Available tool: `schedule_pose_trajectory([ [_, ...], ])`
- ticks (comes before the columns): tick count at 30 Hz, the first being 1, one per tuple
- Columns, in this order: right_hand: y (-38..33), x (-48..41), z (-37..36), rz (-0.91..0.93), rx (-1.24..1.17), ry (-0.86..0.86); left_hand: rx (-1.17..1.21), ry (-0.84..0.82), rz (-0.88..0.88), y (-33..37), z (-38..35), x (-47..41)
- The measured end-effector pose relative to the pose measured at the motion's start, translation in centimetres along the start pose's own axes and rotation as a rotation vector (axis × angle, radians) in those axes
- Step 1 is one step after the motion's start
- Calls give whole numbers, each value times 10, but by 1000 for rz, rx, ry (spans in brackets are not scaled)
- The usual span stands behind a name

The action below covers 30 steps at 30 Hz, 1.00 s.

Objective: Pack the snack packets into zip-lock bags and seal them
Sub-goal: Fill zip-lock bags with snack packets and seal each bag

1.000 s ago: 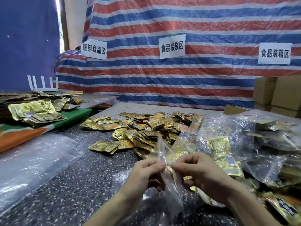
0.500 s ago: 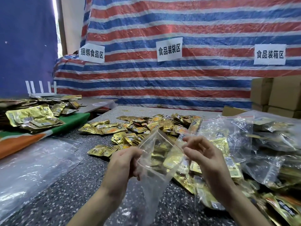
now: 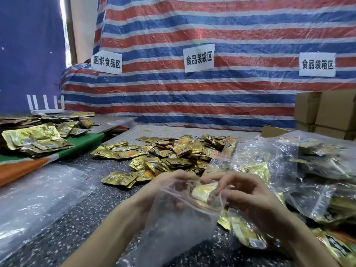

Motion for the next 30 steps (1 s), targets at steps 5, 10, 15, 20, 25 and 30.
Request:
schedule_pose_trajectory([
  [5,-1,2,6,-56,70,-18,-567,494,-336,3,36,-29],
  [10,4,4,1,-177,127,-152,-1233,548,-258,-12,62,-58],
  [15,5,5,-3,-215,144,-211,-1217,699,-378,-22,73,-67],
  [20,6,5,-1,-228,134,-200,-1240,780,-450,-18,83,-62],
  [25,3,4,2,-184,109,-67,-1166,704,-617,2,80,-43],
  [30,-4,3,1,-92,124,113,-708,613,-857,33,70,-10],
])
Point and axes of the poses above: each hand's wrist, its own x-axis away from the middle knuckle, its own z-axis out of the back of the hand, y = z × x, the point moved 3 cm from there along -x, towards the middle knuckle, and after that the axes turned 11 degrees about x, right-handed, at the moved point
